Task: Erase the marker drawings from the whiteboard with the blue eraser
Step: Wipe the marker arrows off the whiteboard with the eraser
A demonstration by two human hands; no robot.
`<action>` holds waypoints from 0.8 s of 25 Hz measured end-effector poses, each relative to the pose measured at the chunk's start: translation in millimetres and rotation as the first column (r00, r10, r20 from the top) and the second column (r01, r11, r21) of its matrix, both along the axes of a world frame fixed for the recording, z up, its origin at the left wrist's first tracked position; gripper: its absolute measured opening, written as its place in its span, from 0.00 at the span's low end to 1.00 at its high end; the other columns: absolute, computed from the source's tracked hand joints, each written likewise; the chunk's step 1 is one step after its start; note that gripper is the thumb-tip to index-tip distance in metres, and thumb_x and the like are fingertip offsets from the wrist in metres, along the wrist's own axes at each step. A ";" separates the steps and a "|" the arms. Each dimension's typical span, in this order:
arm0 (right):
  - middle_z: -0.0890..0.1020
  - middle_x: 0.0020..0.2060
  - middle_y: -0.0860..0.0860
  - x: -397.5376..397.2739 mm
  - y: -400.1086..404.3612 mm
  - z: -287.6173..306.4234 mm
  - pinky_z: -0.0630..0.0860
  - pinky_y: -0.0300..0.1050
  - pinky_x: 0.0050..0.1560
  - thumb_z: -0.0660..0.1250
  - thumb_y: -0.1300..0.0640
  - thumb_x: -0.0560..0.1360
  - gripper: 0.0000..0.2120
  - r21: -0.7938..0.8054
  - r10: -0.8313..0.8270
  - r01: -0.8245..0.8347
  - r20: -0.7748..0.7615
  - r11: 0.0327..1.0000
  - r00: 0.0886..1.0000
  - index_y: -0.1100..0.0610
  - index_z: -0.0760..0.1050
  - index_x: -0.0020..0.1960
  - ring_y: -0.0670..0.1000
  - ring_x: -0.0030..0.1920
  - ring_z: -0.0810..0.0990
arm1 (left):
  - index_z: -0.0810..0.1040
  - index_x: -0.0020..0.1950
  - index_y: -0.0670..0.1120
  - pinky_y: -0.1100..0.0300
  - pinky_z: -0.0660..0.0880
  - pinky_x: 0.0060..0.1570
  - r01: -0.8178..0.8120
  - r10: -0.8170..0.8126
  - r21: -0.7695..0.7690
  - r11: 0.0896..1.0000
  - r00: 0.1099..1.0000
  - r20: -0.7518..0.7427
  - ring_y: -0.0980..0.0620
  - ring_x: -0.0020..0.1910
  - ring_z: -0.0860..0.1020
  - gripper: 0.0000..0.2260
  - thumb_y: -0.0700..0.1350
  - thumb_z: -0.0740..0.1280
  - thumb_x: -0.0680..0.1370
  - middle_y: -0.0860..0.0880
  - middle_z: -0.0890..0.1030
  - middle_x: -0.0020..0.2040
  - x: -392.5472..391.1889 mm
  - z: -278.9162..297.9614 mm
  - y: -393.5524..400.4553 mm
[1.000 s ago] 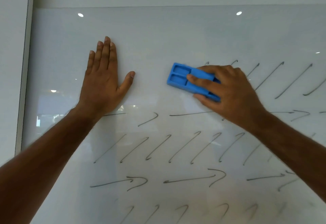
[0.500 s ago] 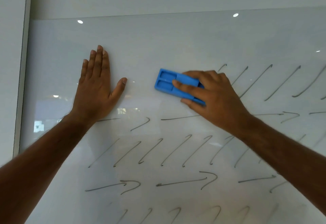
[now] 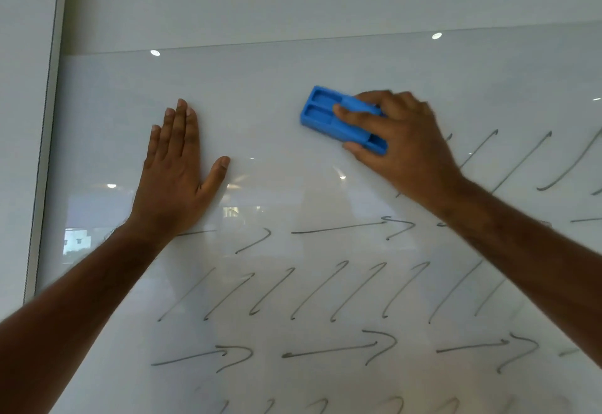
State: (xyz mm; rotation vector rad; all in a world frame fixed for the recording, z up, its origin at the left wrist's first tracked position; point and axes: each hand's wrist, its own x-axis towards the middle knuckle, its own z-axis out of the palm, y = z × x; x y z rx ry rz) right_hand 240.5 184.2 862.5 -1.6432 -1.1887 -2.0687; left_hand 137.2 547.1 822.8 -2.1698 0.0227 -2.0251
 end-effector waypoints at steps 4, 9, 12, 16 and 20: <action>0.79 0.67 0.52 0.5 13.7 -42.0 0.72 0.55 0.55 0.68 0.46 0.81 0.23 -0.194 -0.016 0.036 0.106 0.980 0.994 0.46 0.75 0.75 0.56 0.60 0.78 | 0.45 0.89 0.42 0.49 0.42 0.87 -0.004 0.004 0.004 1.000 1.000 -0.007 0.46 0.89 0.44 0.40 0.65 0.50 0.86 0.44 0.45 0.90 0.0 -1.2 2.1; 0.80 0.65 0.54 15.4 -50.5 -46.7 0.72 0.54 0.53 0.70 0.46 0.80 0.23 -0.200 -0.082 0.114 0.163 0.973 0.983 0.47 0.76 0.74 0.57 0.56 0.78 | 0.44 0.89 0.42 0.51 0.41 0.87 -0.014 0.014 -0.007 1.000 1.000 -0.015 0.46 0.89 0.44 0.40 0.65 0.49 0.86 0.44 0.45 0.90 -0.9 -0.9 1.8; 0.79 0.66 0.54 20.7 -90.8 -27.2 0.72 0.56 0.54 0.66 0.44 0.81 0.23 -0.123 -0.109 0.120 0.096 0.985 0.989 0.47 0.75 0.75 0.59 0.56 0.78 | 0.44 0.89 0.40 0.49 0.40 0.87 -0.023 0.023 -0.019 1.000 0.999 -0.023 0.44 0.89 0.43 0.40 0.65 0.49 0.86 0.42 0.45 0.90 0.0 -1.4 -2.1; 0.78 0.67 0.52 23.7 -87.3 -4.2 0.74 0.60 0.59 0.67 0.42 0.80 0.24 -0.018 -0.056 0.055 -0.007 0.998 0.998 0.46 0.74 0.75 0.58 0.58 0.77 | 0.44 0.89 0.38 0.45 0.41 0.87 -0.039 0.040 0.008 0.999 0.998 -0.053 0.41 0.89 0.42 0.42 0.66 0.48 0.85 0.39 0.44 0.89 0.3 0.8 -9.5; 0.78 0.68 0.52 18.3 -50.6 -14.7 0.72 0.57 0.57 0.66 0.43 0.81 0.23 -0.065 -0.031 0.034 0.039 0.997 0.999 0.45 0.74 0.75 0.57 0.59 0.76 | 0.46 0.88 0.37 0.46 0.41 0.87 -0.048 0.054 0.090 0.995 0.997 -0.064 0.40 0.89 0.44 0.42 0.66 0.49 0.85 0.39 0.45 0.89 13.0 14.7 -51.6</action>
